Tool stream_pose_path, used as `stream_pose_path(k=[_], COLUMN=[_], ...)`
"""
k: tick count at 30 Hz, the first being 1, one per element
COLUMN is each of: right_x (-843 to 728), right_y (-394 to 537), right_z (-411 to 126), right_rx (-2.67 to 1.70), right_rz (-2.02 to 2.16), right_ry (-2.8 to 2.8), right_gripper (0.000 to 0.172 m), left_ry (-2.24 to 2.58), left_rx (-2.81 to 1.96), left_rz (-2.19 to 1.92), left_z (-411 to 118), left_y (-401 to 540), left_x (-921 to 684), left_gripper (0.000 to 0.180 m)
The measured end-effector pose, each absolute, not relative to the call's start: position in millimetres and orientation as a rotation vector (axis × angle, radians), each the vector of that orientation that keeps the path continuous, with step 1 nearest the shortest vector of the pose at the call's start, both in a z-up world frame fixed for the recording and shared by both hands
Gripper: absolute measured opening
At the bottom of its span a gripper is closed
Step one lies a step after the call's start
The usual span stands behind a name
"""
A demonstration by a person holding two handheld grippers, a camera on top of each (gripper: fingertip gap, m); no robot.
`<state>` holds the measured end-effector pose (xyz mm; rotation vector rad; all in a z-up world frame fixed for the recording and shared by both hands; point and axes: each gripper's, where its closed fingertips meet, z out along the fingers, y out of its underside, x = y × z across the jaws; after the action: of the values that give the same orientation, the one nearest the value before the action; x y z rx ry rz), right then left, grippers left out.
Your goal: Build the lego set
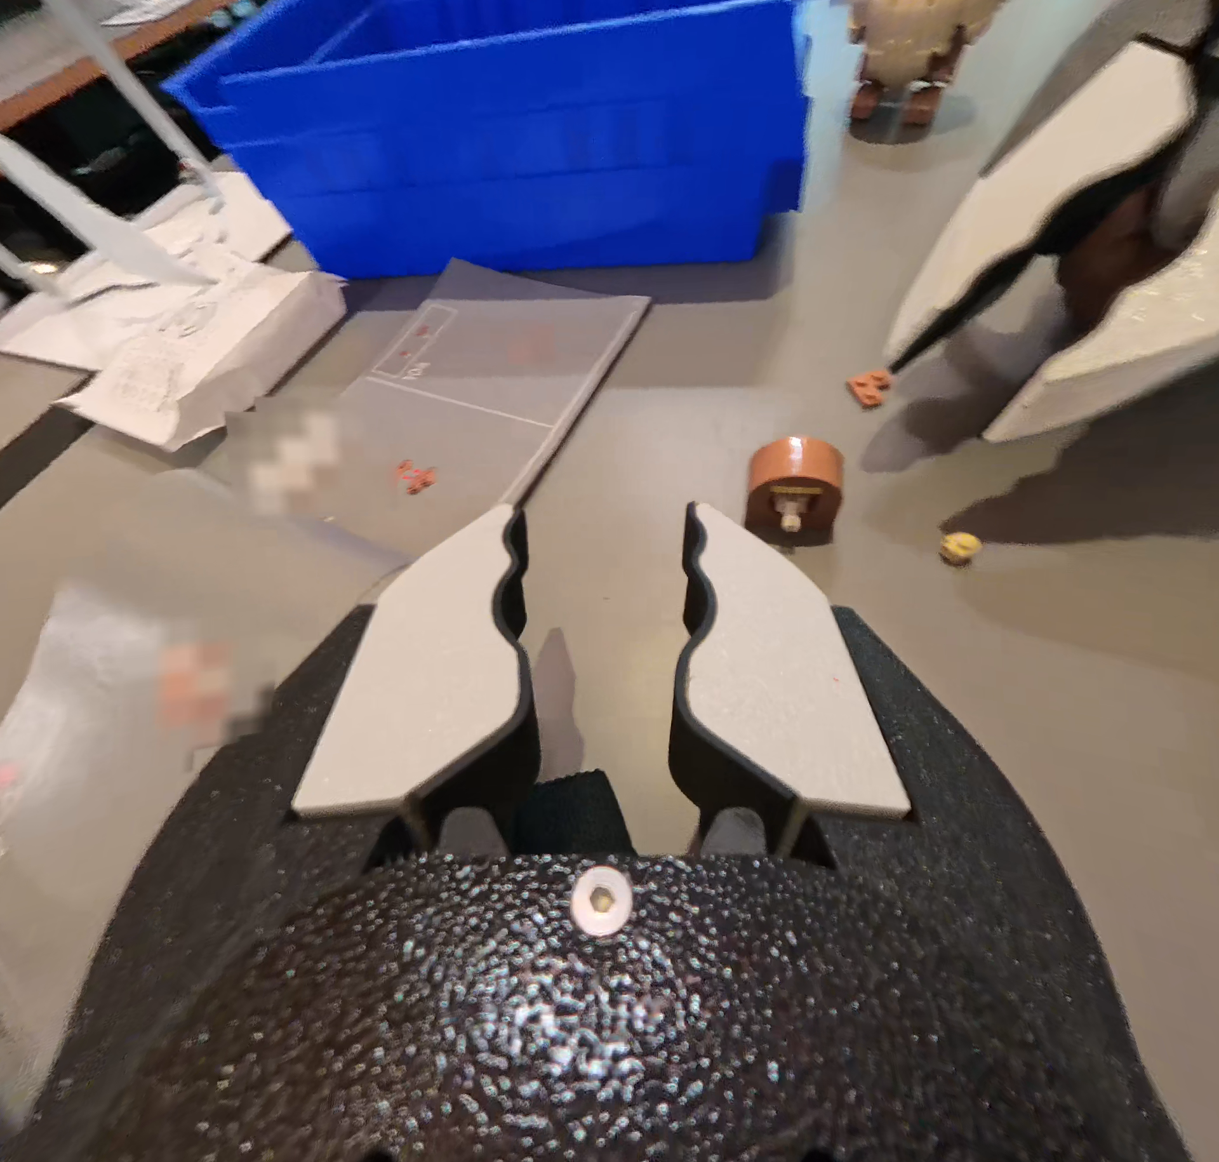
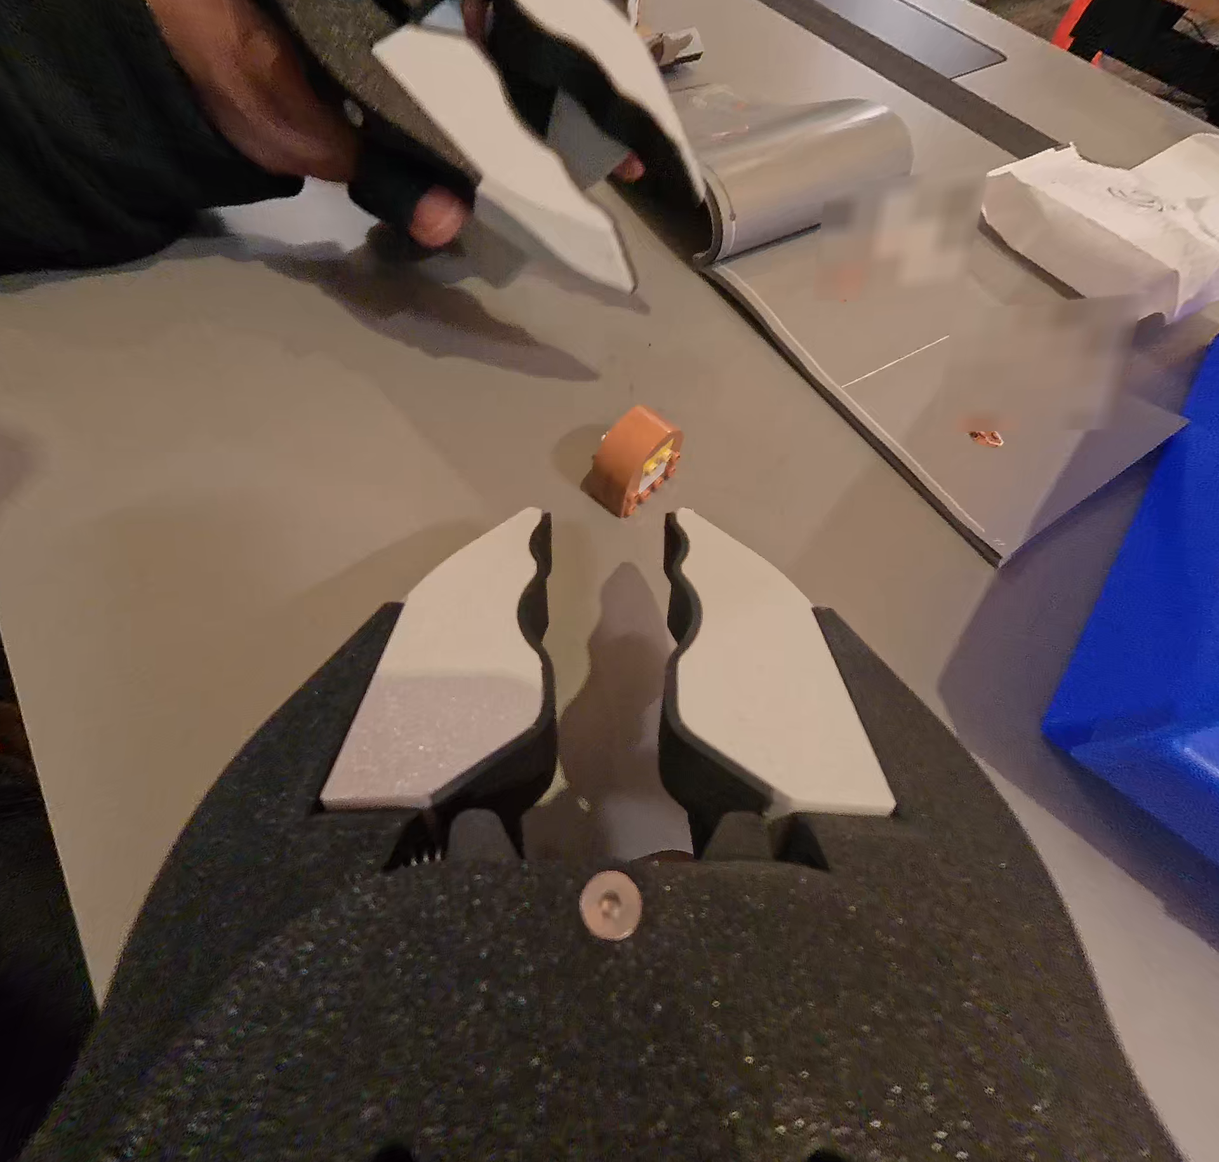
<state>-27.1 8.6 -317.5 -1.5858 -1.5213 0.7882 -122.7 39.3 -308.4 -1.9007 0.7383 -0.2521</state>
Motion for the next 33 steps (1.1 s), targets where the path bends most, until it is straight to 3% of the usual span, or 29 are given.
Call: stream_pose_path(k=[11,20,33], right_x=[-9,-4,-7], right_y=[29,30,25], right_z=[-311,-308,-307], right_rx=[-1.667,-1.683,-1.675], right_rz=[0.875,0.956,1.013], right_ry=[-1.384,-1.355,-1.387], right_gripper=[0.029,0.028,0.026], left_ry=[0.98,0.953,0.924], left_rx=[-1.922,-2.071,-2.124], left_rz=[-0.426,-0.325,-0.319], left_z=[-324,-343,-348], left_y=[13,25,54], left_x=[-62,-60,-35], left_gripper=[0.042,0.033,0.034])
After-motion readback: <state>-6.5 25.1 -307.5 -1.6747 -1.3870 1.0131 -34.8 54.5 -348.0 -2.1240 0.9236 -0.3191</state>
